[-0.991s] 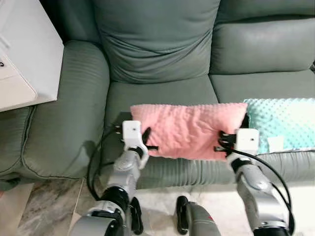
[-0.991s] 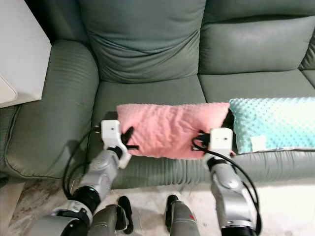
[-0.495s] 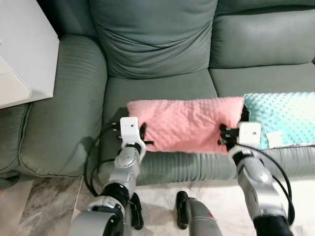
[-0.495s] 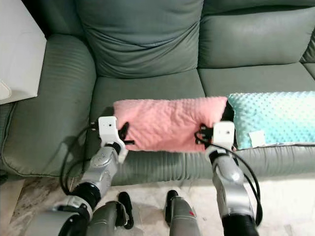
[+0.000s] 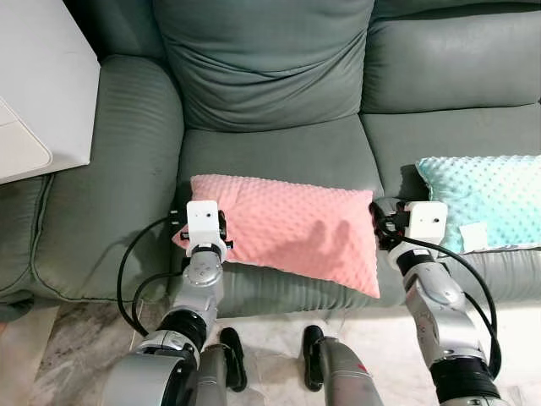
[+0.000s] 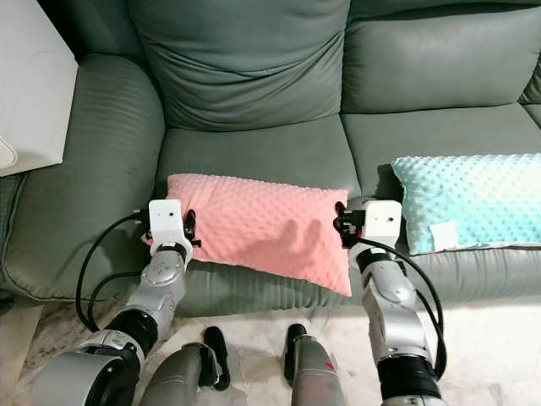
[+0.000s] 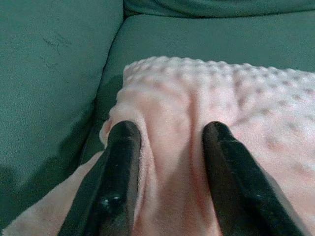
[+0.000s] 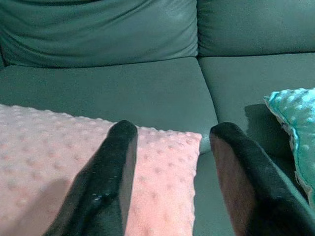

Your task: Move the pillow to the sofa

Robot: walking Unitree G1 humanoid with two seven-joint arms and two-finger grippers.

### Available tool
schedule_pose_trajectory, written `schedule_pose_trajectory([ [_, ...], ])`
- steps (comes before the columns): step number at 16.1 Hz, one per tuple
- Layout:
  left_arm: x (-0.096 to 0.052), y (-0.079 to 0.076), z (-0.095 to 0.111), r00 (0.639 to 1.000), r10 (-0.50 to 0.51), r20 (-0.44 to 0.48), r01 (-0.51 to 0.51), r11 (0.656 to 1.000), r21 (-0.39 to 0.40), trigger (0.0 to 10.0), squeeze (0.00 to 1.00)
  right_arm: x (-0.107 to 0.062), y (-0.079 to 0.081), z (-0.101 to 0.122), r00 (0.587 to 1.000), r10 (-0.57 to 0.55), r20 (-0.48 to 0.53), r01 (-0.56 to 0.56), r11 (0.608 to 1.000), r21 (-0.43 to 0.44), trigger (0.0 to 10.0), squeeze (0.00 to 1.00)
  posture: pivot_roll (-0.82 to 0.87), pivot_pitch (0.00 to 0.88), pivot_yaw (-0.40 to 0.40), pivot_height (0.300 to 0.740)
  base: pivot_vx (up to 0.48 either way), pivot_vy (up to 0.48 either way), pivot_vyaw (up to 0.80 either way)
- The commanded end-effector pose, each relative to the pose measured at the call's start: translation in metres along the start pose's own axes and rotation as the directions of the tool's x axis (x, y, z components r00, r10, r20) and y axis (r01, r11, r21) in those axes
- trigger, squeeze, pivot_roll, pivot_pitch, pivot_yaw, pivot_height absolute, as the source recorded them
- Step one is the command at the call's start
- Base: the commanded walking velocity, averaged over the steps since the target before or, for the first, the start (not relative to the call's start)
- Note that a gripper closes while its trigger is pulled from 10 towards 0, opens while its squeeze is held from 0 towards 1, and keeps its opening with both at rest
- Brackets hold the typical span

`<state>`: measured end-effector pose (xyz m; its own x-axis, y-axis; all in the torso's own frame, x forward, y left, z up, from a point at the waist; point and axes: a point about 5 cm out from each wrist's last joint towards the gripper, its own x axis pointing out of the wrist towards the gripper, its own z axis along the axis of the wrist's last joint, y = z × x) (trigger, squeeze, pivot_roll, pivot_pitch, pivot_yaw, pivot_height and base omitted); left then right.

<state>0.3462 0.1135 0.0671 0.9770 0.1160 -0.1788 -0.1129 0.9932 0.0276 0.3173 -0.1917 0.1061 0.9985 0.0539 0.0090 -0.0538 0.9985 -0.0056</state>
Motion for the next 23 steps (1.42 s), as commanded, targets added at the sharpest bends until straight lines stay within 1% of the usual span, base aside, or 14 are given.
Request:
schedule_pose_trajectory([
  [1,-0.007,0.002,-0.017,0.998,0.018,-0.053,-0.017,1.000,0.027,10.0,1.00,-0.005,0.000,-0.011,0.999,0.001,-0.037,-0.001,1.000,0.012,10.0,1.00,-0.18,0.396,0.052,0.740,0.000,0.000,0.00],
  [5,-0.011,-0.004,-0.024,0.997,0.004,-0.071,-0.002,0.999,0.038,10.0,1.00,-0.008,0.005,-0.013,0.999,0.006,-0.040,-0.005,1.000,0.025,10.0,1.00,-0.18,0.397,0.049,0.740,0.000,0.000,0.00],
  [6,-0.012,-0.007,-0.022,0.997,-0.047,-0.054,0.049,0.998,0.042,10.0,1.00,-0.010,0.016,-0.012,0.999,0.031,-0.044,-0.028,0.997,0.068,10.0,1.00,-0.18,0.399,0.045,0.740,0.000,0.000,0.00],
  [7,-0.012,-0.006,-0.022,0.997,-0.059,-0.042,0.061,0.997,0.045,10.0,1.00,-0.012,0.024,-0.012,0.997,0.053,-0.050,-0.049,0.995,0.082,10.0,1.00,-0.18,0.397,0.046,0.740,0.000,0.000,0.00],
  [8,-0.013,-0.003,-0.023,0.996,-0.079,-0.038,0.082,0.992,0.093,10.0,1.00,-0.016,0.031,-0.016,0.993,0.076,-0.089,-0.069,0.994,0.080,10.0,1.00,-0.17,0.394,0.046,0.740,0.000,0.000,0.00],
  [10,-0.015,0.012,-0.023,0.997,-0.079,-0.003,0.078,0.989,0.127,10.0,1.00,-0.025,0.045,-0.022,0.981,0.112,-0.158,-0.100,0.992,0.080,10.0,1.00,-0.17,0.394,0.045,0.740,0.000,0.000,0.00],
  [13,-0.025,0.039,-0.032,0.991,-0.132,-0.025,0.134,0.979,0.156,10.0,1.00,-0.042,0.068,-0.026,0.939,0.206,-0.275,-0.182,0.977,0.112,10.0,1.00,-0.16,0.388,0.043,0.740,0.000,0.000,0.00],
  [14,-0.032,0.049,-0.039,0.985,-0.161,-0.055,0.168,0.971,0.168,10.0,1.00,-0.050,0.079,-0.031,0.907,0.259,-0.331,-0.221,0.964,0.147,10.0,1.00,-0.16,0.385,0.038,0.740,0.000,0.000,0.00],
  [16,-0.043,0.058,-0.052,0.975,-0.195,-0.105,0.212,0.960,0.184,10.0,1.00,-0.058,0.088,-0.043,0.856,0.326,-0.401,-0.273,0.944,0.184,10.0,1.00,-0.16,0.379,0.035,0.740,0.000,0.000,0.00],
  [18,-0.053,0.062,-0.068,0.955,-0.225,-0.191,0.259,0.949,0.178,10.0,1.00,-0.064,0.089,-0.060,0.804,0.362,-0.472,-0.296,0.932,0.212,10.0,1.00,-0.15,0.376,0.034,0.740,0.000,0.000,0.00],
  [19,-0.060,0.066,-0.072,0.947,-0.237,-0.217,0.277,0.945,0.175,10.0,1.00,-0.066,0.084,-0.072,0.779,0.375,-0.502,-0.317,0.927,0.199,10.0,1.00,-0.15,0.375,0.034,0.740,0.000,0.000,0.00],
  [20,-0.063,0.066,-0.075,0.937,-0.258,-0.233,0.298,0.941,0.158,10.0,1.00,-0.066,0.080,-0.077,0.776,0.367,-0.514,-0.297,0.930,0.215,10.0,1.00,-0.14,0.374,0.034,0.740,0.000,0.000,0.00],
  [22,-0.073,0.067,-0.080,0.917,-0.274,-0.290,0.325,0.934,0.145,10.0,1.00,-0.068,0.068,-0.090,0.751,0.362,-0.553,-0.314,0.932,0.183,10.0,1.00,-0.13,0.377,0.031,0.740,0.000,0.000,0.00],
  [23,-0.074,0.065,-0.081,0.911,-0.283,-0.299,0.337,0.931,0.144,10.0,1.00,-0.069,0.066,-0.094,0.737,0.369,-0.566,-0.312,0.929,0.199,10.0,1.00,-0.13,0.377,0.031,0.740,0.000,0.000,0.00],
])
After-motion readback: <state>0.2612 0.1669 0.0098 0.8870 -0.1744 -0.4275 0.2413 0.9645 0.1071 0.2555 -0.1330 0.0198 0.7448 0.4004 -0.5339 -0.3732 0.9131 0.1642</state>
